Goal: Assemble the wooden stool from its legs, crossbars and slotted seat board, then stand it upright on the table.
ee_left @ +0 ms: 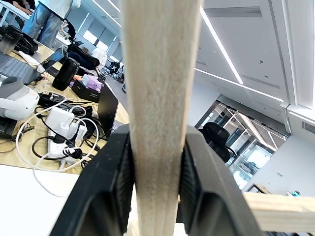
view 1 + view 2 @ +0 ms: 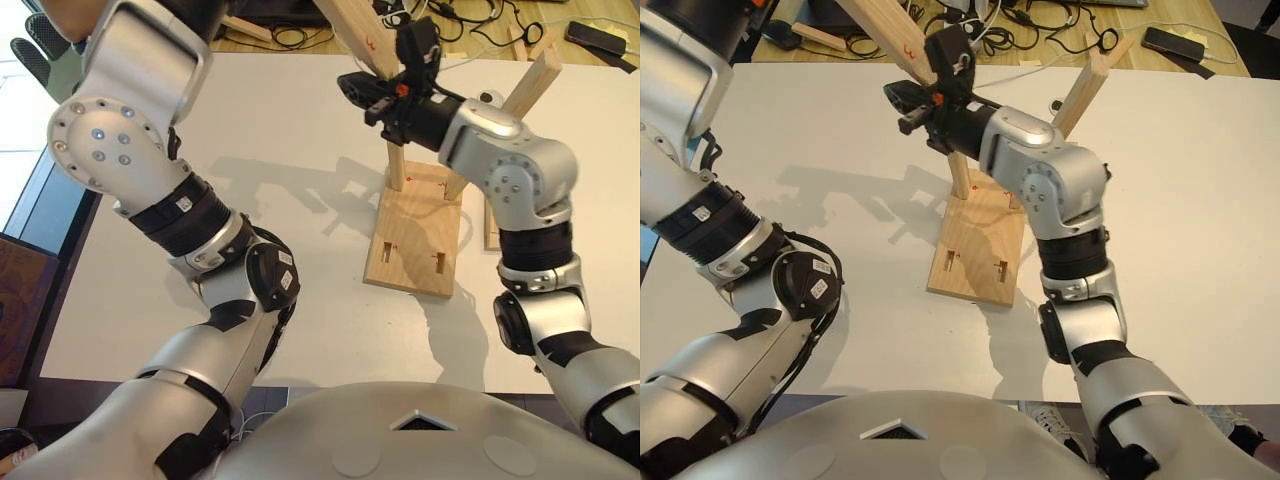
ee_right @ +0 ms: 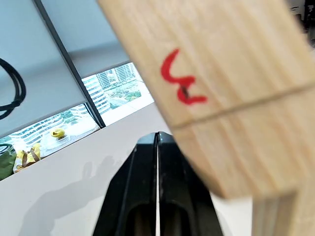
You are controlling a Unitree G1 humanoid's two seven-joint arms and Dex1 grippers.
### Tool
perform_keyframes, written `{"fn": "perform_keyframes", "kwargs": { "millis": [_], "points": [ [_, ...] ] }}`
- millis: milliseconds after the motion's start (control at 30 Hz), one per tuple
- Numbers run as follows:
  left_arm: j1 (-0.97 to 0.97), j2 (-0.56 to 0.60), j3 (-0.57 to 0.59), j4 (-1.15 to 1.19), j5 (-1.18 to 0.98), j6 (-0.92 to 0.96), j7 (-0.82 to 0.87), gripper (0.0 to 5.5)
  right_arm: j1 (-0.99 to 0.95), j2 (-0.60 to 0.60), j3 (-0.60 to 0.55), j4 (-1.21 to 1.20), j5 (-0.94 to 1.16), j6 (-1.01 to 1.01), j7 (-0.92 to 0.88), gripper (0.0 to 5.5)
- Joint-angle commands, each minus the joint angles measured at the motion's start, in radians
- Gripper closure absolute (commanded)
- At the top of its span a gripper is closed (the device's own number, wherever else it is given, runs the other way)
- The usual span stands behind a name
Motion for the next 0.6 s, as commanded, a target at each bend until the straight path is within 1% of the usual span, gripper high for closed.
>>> {"fn": "perform_keyframes", "kwargs": {
  "millis": [33, 133, 200, 267, 300, 367, 467, 533, 600],
  "points": [
    [0.009, 0.029, -0.022, -0.004, 0.059, -0.151, 0.035, 4.47, 0.11, -0.236, -0.029, -0.183, 0.059, 0.105, 0.157, 5.5],
    [0.042, 0.048, -0.042, -0.029, 0.083, -0.216, 0.052, 4.47, 0.235, -0.469, -0.045, -0.265, 0.043, 0.127, 0.285, 5.5],
    [0.074, 0.064, -0.058, -0.046, 0.087, -0.231, 0.051, 4.47, 0.365, -0.647, -0.057, -0.293, 0.001, 0.091, 0.382, 5.5],
    [0.103, 0.077, -0.079, -0.067, 0.09, -0.24, 0.053, 4.47, 0.481, -0.784, -0.068, -0.312, -0.043, 0.043, 0.461, 5.5],
    [0.114, 0.081, -0.086, -0.079, 0.089, -0.244, 0.059, 4.47, 0.521, -0.827, -0.069, -0.316, -0.061, 0.02, 0.49, 5.5],
    [0.13, 0.084, -0.097, -0.097, 0.087, -0.254, 0.07, 4.47, 0.589, -0.891, -0.062, -0.312, -0.111, -0.038, 0.527, 5.5],
    [0.133, 0.086, -0.107, -0.104, 0.079, -0.262, 0.088, 4.47, 0.629, -0.921, -0.038, -0.294, -0.17, -0.067, 0.523, 5.5],
    [0.131, 0.087, -0.112, -0.105, 0.074, -0.262, 0.101, 4.47, 0.629, -0.916, -0.011, -0.286, -0.181, -0.01, 0.509, 5.5],
    [0.129, 0.084, -0.112, -0.104, 0.063, -0.26, 0.12, 4.47, 0.613, -0.893, 0.012, -0.283, -0.163, 0.105, 0.483, 5.5]
  ]
}}
